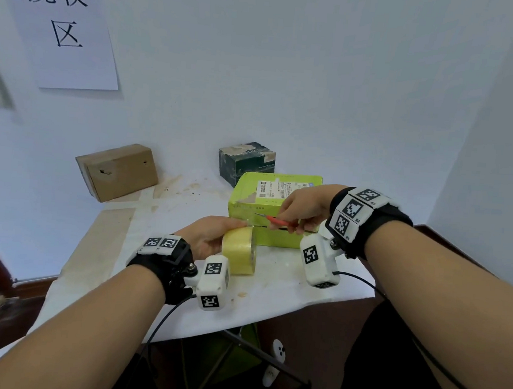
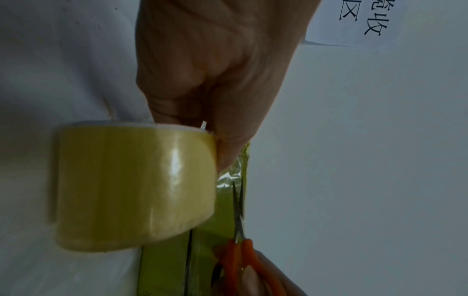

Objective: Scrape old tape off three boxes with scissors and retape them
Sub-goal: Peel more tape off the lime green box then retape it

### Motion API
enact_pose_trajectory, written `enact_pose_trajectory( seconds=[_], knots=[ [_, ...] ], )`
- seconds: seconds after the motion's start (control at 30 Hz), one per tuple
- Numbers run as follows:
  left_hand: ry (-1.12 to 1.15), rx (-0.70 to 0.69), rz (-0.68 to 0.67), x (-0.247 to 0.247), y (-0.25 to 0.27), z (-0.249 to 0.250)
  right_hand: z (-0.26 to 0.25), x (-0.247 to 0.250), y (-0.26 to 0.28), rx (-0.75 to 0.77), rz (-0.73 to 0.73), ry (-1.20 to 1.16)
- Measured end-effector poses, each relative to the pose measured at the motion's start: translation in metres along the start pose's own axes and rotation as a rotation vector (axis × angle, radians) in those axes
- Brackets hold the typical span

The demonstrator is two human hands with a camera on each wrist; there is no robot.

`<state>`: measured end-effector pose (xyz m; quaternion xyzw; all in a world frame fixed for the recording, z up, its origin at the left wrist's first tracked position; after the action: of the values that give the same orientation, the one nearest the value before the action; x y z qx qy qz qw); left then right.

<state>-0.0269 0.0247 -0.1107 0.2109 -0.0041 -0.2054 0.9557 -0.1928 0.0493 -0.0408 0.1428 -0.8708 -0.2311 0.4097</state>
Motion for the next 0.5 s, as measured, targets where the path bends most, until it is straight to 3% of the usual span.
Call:
enact_pose_trajectory(
  seconds=[0.3, 0.5],
  knots=[
    [-0.013, 0.006, 0.0, 0.004, -0.005, 0.001, -0.001, 0.0, -0.014, -0.072, -0.047, 0.025],
    [-0.052, 0.031, 0.001, 0.004, -0.002, 0.002, -0.001, 0.002, -0.005, -0.191, -0.083, 0.18]
  ],
)
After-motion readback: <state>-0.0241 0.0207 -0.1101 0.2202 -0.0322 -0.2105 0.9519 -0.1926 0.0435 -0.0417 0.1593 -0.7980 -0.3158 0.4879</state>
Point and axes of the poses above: each hand's wrist, its own y-axis away from the middle knuckle, its own x-axis out of the back of the hand, z = x × y, the point moved 6 cm from there along -y, towards the middle knuckle, and after that the axes turned 6 degrees about -y, right-handed, at the moved point
